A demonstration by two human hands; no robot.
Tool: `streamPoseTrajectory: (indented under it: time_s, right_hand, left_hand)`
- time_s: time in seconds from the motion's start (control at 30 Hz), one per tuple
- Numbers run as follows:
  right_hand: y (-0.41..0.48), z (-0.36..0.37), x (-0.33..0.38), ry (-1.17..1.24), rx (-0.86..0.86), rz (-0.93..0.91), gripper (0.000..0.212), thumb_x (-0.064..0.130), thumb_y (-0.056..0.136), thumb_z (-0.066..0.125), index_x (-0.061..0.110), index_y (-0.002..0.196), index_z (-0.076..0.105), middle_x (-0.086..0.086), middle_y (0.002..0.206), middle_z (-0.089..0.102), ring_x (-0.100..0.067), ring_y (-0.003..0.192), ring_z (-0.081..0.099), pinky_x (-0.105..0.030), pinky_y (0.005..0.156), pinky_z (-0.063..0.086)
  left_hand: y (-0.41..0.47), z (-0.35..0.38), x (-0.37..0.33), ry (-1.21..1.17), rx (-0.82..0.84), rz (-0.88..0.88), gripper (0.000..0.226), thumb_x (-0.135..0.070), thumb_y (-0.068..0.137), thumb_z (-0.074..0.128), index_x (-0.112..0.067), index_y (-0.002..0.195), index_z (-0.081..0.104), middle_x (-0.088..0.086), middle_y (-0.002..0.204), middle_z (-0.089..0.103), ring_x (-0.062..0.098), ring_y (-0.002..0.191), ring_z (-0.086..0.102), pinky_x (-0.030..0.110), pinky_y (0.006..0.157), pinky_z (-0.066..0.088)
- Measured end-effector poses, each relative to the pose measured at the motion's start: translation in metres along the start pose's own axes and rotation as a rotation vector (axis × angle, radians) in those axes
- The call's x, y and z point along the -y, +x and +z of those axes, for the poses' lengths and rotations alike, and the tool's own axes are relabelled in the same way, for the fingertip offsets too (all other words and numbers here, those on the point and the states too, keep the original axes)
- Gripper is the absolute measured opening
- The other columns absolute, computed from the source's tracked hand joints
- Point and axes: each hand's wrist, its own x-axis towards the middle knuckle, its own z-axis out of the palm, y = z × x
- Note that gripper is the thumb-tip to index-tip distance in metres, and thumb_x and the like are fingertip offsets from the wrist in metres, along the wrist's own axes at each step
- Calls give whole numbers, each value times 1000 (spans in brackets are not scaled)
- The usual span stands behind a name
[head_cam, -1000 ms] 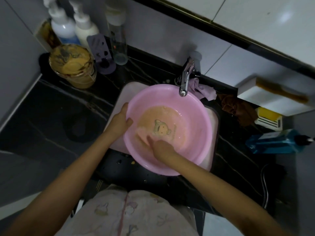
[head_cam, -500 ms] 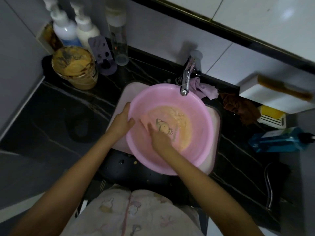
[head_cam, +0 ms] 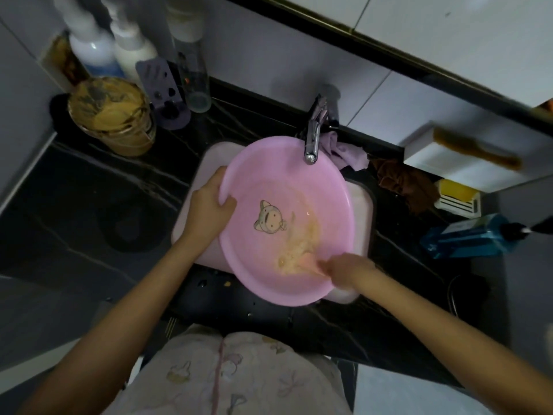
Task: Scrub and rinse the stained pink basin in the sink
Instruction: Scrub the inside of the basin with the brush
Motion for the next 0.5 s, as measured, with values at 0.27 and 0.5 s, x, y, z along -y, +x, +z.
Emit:
streamPoseTrajectory:
  time_s: [0.27, 0.5]
  right_hand:
    - [13, -9, -19, 80, -122, 116, 33, 22, 103, 29, 17, 134, 41, -8, 122, 55, -24, 104, 58, -33, 84, 50]
    - [16, -11, -23, 59, -47, 77, 36, 24, 102, 29, 19, 137, 37, -7, 127, 51, -26, 111, 54, -34, 87, 48]
  left_hand:
    - [0, 2, -11, 13, -31, 60, 49, -2, 88, 52, -20, 133, 51, -4, 105, 64, 1, 88, 60, 7, 74, 46]
    - [4, 3, -12, 44, -19, 83, 50, 0, 86, 52, -18, 133, 50, 0, 106, 64, 4, 87, 59, 4, 72, 44]
